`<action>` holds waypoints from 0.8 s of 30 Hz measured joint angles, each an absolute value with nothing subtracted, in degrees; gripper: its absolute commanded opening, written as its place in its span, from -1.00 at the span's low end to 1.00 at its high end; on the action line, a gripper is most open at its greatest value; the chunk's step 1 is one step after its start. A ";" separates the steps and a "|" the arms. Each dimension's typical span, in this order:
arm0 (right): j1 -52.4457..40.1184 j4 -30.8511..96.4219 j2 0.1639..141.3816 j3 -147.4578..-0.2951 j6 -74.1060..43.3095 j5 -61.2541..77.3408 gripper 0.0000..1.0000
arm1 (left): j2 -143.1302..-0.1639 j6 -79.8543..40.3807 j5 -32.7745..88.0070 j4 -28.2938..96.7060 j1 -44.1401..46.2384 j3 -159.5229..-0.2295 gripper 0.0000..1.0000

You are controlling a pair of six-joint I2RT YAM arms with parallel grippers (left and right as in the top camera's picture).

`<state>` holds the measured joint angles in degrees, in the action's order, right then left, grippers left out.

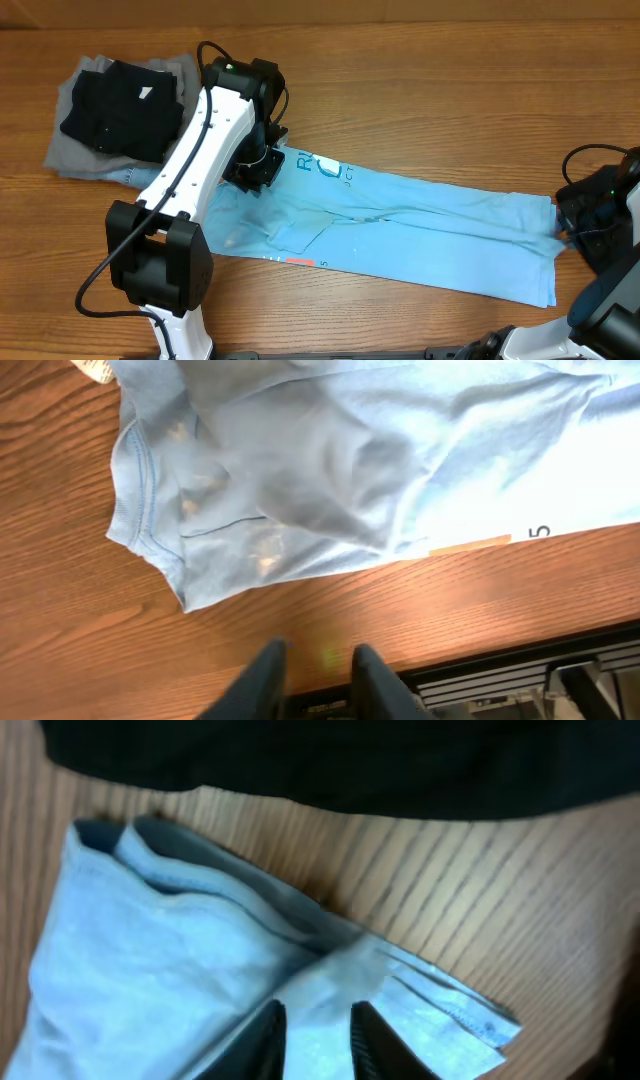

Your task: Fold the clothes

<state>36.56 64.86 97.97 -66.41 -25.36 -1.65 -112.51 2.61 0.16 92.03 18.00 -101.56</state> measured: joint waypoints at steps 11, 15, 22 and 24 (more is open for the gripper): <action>36.67 60.86 97.97 -66.43 -18.15 12.78 0.09 | -112.51 2.22 -0.05 90.67 18.00 -101.60 -0.33; 36.62 62.65 96.84 -68.18 -10.52 28.18 0.15 | -112.42 0.56 -0.03 91.57 17.47 -102.96 -0.23; 36.27 66.54 81.45 -72.07 -7.07 37.10 0.28 | -105.45 -2.26 2.55 90.54 11.73 -104.03 -0.01; 35.20 69.01 75.26 -72.75 -7.77 35.75 0.14 | -103.50 -2.74 4.10 89.19 11.29 -104.03 0.04</action>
